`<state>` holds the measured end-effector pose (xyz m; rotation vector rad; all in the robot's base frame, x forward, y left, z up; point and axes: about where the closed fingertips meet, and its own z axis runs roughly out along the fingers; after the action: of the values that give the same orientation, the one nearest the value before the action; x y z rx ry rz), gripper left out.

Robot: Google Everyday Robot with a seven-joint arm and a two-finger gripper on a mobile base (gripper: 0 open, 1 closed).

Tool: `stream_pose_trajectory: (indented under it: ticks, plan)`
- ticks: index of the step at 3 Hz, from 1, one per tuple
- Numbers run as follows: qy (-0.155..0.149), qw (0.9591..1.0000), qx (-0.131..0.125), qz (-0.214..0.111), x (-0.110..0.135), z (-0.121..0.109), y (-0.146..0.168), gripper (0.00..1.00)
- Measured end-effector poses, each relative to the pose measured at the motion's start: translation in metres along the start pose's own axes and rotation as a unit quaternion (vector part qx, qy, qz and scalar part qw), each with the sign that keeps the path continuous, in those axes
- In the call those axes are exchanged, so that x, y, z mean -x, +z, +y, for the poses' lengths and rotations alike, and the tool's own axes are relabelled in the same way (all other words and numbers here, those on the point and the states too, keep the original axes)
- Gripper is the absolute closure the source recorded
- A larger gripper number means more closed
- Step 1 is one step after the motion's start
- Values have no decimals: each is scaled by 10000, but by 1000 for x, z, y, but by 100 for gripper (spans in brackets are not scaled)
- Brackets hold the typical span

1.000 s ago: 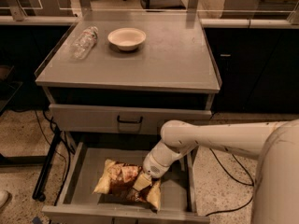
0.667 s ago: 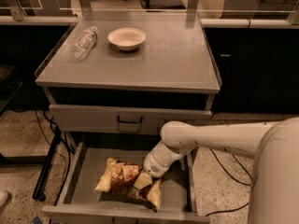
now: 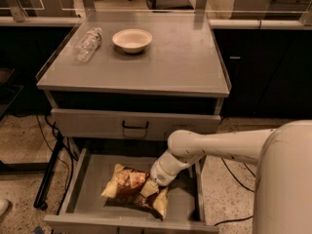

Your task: Place brown chip bag into middle drawer

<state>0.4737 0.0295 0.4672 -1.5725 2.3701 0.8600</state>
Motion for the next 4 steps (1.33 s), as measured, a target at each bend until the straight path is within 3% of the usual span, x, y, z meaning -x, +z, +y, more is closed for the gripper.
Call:
stream_pose_trajectory:
  ticks: [1, 2, 4]
  plan:
    - [85, 9999, -29, -66, -3, -5, 11, 100]
    - [145, 9997, -73, -190, -7, -25, 31, 100]
    - [241, 9996, 3, -154, -13, -33, 44, 100]
